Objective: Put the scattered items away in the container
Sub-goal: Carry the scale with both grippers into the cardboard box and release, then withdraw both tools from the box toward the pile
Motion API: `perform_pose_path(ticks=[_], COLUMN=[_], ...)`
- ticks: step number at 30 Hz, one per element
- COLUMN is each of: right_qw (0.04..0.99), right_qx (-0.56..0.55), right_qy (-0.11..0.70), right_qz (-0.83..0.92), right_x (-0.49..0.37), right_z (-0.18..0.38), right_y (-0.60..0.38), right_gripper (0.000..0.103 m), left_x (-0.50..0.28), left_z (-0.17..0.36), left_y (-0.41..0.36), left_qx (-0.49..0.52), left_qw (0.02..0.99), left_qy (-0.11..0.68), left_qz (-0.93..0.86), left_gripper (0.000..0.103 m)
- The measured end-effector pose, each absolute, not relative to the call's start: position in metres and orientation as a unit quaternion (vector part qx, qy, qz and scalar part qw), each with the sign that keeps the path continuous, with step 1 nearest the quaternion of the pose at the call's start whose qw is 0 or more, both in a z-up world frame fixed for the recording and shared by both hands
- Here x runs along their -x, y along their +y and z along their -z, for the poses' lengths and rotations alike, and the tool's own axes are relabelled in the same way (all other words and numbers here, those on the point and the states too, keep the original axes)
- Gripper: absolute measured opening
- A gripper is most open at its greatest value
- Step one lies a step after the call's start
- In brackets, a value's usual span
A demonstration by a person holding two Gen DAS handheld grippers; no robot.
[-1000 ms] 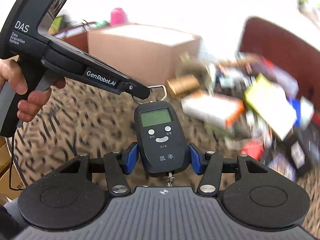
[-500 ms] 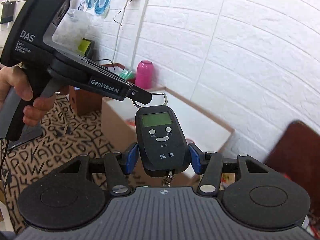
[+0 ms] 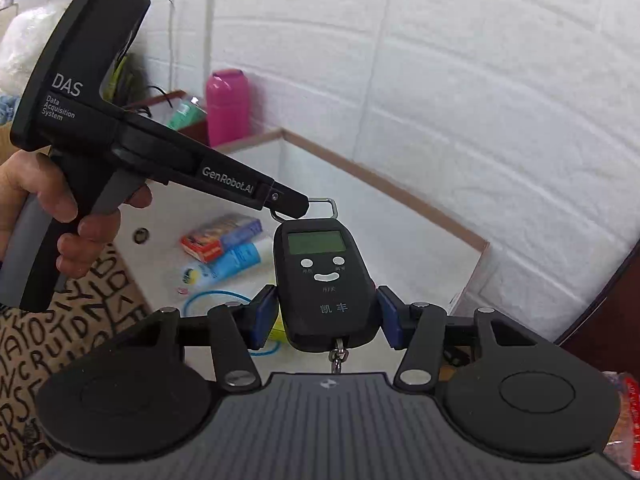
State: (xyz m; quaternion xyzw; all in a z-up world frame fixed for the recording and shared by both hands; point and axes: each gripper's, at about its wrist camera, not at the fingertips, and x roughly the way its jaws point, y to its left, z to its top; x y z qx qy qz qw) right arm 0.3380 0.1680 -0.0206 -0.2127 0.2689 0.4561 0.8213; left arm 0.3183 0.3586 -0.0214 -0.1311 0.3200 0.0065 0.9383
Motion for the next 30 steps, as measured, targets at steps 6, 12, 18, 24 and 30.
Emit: perform_pose_path(ticks=[6,12,18,24,30], right_qw=[0.818,0.835,0.848,0.853,0.859], right_qx=[0.220,0.237,0.243,0.249,0.249], right_qy=[0.287,0.255,0.236,0.211,0.180], right_qz=[-0.447,-0.427,-0.409,-0.408,-0.409], right_x=[-0.362,-0.357,-0.343,-0.315,-0.275], right_z=[0.042,0.040,0.022,-0.005,-0.031], right_y=[0.182,0.181,0.165,0.145,0.103], right_gripper=[0.057,0.087,0.095,0.098,0.100], left_x=[-0.337,-0.324,-0.298,-0.269,-0.225], left_z=[0.033,0.029,0.014,-0.012,-0.035], left_y=[0.379,0.379,0.348,0.313,0.260], left_qx=[0.231,0.247,0.163,0.141,0.117], left_qw=[0.919,0.909,0.928,0.933,0.943], left_qy=[0.320,0.335,0.335,0.331,0.310], left_qz=[0.003,-0.019,-0.013,0.007,0.044], left_gripper=[0.092,0.103,0.103,0.103,0.103])
